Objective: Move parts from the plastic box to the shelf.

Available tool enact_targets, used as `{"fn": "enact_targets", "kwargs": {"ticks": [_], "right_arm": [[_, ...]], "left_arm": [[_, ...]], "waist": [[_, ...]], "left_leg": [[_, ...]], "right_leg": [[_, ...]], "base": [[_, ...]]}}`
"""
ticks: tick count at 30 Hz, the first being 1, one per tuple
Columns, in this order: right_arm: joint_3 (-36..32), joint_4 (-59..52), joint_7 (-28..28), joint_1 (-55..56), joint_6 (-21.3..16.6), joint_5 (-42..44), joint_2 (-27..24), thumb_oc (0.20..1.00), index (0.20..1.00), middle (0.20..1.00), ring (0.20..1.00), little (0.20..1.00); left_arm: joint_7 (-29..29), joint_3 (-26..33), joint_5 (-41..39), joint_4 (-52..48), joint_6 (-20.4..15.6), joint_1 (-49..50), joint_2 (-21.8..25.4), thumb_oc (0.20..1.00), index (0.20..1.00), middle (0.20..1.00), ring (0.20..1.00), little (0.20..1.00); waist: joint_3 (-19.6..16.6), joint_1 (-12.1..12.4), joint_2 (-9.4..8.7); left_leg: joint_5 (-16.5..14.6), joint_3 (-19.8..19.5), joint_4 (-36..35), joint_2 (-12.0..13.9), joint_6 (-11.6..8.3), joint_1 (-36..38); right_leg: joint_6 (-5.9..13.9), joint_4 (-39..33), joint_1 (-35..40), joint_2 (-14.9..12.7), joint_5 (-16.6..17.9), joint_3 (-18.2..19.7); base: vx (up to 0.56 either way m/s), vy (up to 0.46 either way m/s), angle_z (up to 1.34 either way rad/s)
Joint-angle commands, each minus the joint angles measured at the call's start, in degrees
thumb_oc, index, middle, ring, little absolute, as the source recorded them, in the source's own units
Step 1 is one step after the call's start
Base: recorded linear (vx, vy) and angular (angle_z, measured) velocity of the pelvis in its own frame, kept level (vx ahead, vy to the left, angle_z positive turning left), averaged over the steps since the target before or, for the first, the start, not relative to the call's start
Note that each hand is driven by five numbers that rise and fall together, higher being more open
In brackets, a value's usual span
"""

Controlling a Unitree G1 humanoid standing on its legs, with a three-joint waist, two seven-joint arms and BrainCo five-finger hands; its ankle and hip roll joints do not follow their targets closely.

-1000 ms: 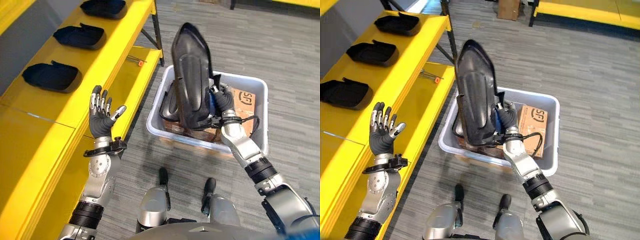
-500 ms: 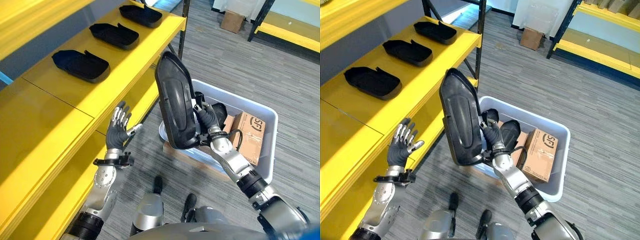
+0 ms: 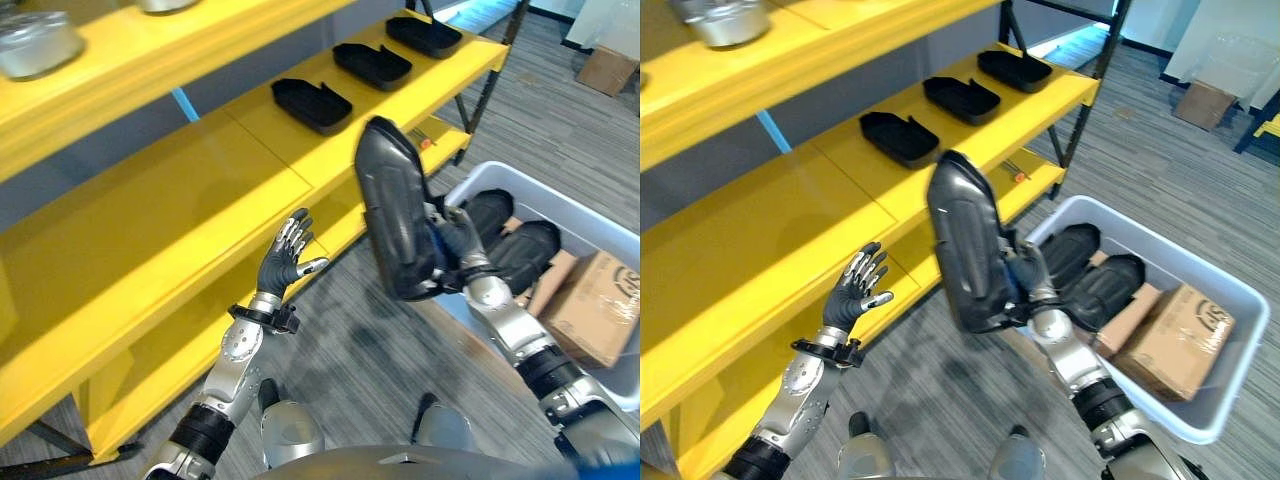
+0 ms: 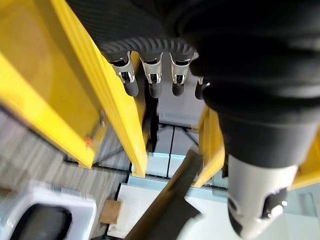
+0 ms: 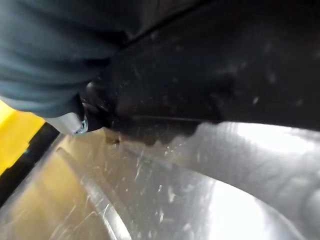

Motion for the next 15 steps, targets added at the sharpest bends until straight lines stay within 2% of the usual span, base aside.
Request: {"fn": "enact_targets", "kwargs": {"ticks": [1,4,6,9,10,11,12,13,14,15], "right_arm": [[2.2,-5.6,1.4,-5.4,-4.4,0.5,4.5,0.200,0.200,0.200,0.200,0.200],[2.2,-5.7,0.8,-5.4,-4.2,-0.3,6.1,0.200,0.200,0.200,0.200,0.200],[2.2,-5.4,-0.3,-6.2,-4.0,-1.5,8.0,0.200,0.200,0.200,0.200,0.200],[2.1,-4.5,-0.9,-6.8,-4.5,-1.9,9.3,0.200,0.200,0.200,0.200,0.200],[2.0,-4.3,-1.0,-6.9,-4.6,-2.0,9.5,0.200,0.200,0.200,0.200,0.200],[1.9,-4.1,-1.1,-7.2,-4.8,-1.8,9.6,0.200,0.200,0.200,0.200,0.200],[2.0,-4.3,-2.1,-7.5,-4.6,-0.8,9.0,0.200,0.200,0.200,0.200,0.200],[2.1,-5.1,-3.0,-7.5,-4.0,-0.3,8.4,0.200,0.200,0.200,0.200,0.200],[2.1,-5.4,-3.1,-7.5,-3.6,-0.2,8.2,0.200,0.200,0.200,0.200,0.200],[2.1,-5.8,-2.8,-7.0,-3.3,-0.1,7.6,0.200,0.200,0.200,0.200,0.200]], "left_arm": [[3.4,3.4,3.5,-9.0,-3.6,2.9,4.3,1.000,1.000,1.000,1.000,1.000],[3.5,4.9,3.6,-9.9,-2.9,3.5,5.8,1.000,1.000,1.000,1.000,1.000],[3.1,6.2,4.5,-10.9,-2.6,3.9,7.3,1.000,1.000,1.000,1.000,1.000],[2.4,6.4,4.7,-11.5,-3.3,4.4,7.5,1.000,1.000,1.000,1.000,1.000],[2.4,6.4,4.9,-11.6,-3.3,4.5,7.5,1.000,1.000,1.000,1.000,1.000],[2.6,6.2,4.9,-11.9,-3.4,4.5,7.6,1.000,1.000,1.000,1.000,1.000],[2.2,5.7,4.6,-11.9,-3.0,3.9,7.8,1.000,1.000,1.000,1.000,1.000],[1.8,5.3,4.3,-11.8,-2.7,3.6,7.7,1.000,1.000,1.000,1.000,1.000],[1.7,5.3,4.2,-11.8,-2.6,3.4,7.6,1.000,1.000,1.000,1.000,1.000],[2.1,4.7,4.3,-12.0,-2.1,3.3,7.3,1.000,1.000,1.000,1.000,1.000]], "waist": [[-1.8,3.6,0.63],[-1.8,5.5,0.07],[-1.5,8.4,-0.96],[-1.4,11.0,-1.78],[-1.4,11.1,-1.87],[-1.4,11.2,-2.00],[-1.3,10.3,-2.32],[-1.2,9.5,-2.67],[-1.2,9.2,-2.71],[-1.5,8.4,-3.44]], "left_leg": [[4.8,-4.5,-12.8,-0.6,0.44,7.0],[2.9,-5.1,-13.1,-3.2,2.12,7.9],[0.8,-6.0,-12.4,-6.2,4.52,7.6],[-0.8,-6.7,-12.5,-8.5,6.56,7.1],[-0.9,-6.8,-12.6,-8.8,6.81,7.1],[-1.2,-7.2,-12.9,-9.3,7.30,7.1],[-1.7,-9.1,-13.5,-10.1,7.98,6.8],[-1.9,-10.3,-13.8,-10.9,8.47,6.9],[-1.1,-9.9,-13.7,-10.9,8.84,6.3],[-1.3,-10.9,-14.6,-12.1,9.08,6.8]], "right_leg": [[-3.51,-5.5,-0.9,12.2,-2.3,-3.3],[-1.70,-7.6,0.7,9.8,1.1,-4.3],[-0.90,-7.9,1.8,7.4,3.8,-6.0],[0.36,-5.8,2.3,5.3,7.4,-7.9],[0.46,-5.2,2.2,5.2,7.5,-7.8],[0.44,-4.1,1.8,5.7,7.4,-6.8],[-0.48,-4.5,0.5,10.6,3.2,-2.7],[-0.93,-5.1,-0.6,13.8,1.4,-0.3],[-1.69,-5.4,-1.2,14.3,1.8,-0.5],[-1.50,-7.3,-2.9,16.9,1.9,1.5]], "base": [[0.18,0.426,0.10],[0.14,0.427,0.34],[0.09,0.484,0.48],[0.03,0.297,0.30],[0.02,0.185,-0.02],[0.03,0.122,0.01],[0.07,0.121,0.08],[0.01,0.059,0.48],[0.05,0.035,0.74],[0.14,-0.067,0.94]]}}
